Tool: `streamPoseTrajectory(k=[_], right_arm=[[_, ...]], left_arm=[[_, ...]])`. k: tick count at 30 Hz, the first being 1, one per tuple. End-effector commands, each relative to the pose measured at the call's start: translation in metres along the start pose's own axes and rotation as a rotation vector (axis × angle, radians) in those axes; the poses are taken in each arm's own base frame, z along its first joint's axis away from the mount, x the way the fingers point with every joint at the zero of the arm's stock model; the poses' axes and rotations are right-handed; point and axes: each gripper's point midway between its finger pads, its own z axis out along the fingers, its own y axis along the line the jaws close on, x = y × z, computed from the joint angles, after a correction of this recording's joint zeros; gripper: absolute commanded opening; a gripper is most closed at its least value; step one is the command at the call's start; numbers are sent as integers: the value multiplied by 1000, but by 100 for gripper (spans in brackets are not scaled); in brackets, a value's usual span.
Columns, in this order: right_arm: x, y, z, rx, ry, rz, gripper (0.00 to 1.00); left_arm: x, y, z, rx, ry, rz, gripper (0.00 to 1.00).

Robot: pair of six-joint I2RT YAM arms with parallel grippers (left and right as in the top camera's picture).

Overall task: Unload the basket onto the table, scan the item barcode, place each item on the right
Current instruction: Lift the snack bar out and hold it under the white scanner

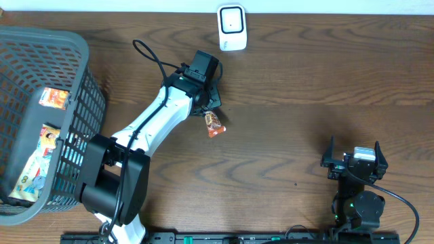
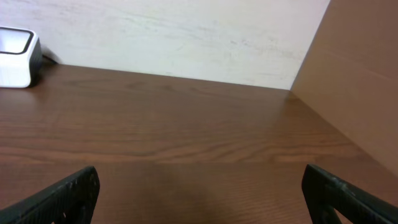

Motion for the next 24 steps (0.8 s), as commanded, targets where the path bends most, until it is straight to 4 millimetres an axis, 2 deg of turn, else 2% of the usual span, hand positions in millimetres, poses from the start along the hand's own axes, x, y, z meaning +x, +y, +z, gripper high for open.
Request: streamPoseTrajectory(k=[1,8,14,19,21,24], right_arm=[[1,-2,0,10,4,-10,99],[1,-2,0,10,5,-10,99],[1,-2,0,10,5,-10,99],[1,-2,0,10,4,-10,99],[1,-2,0,10,4,-10,99],[1,-2,0,10,5,-10,99]], left_arm=[[0,4,6,-19,-3,16,8],[-7,15,6,-83,-48,19,14],[-4,25,12,-117,-57,20,15],[5,33,25,-117,-56,19,58],[7,34,27,-117,-56,20,72],[6,31,25,-102,-58,20,82]])
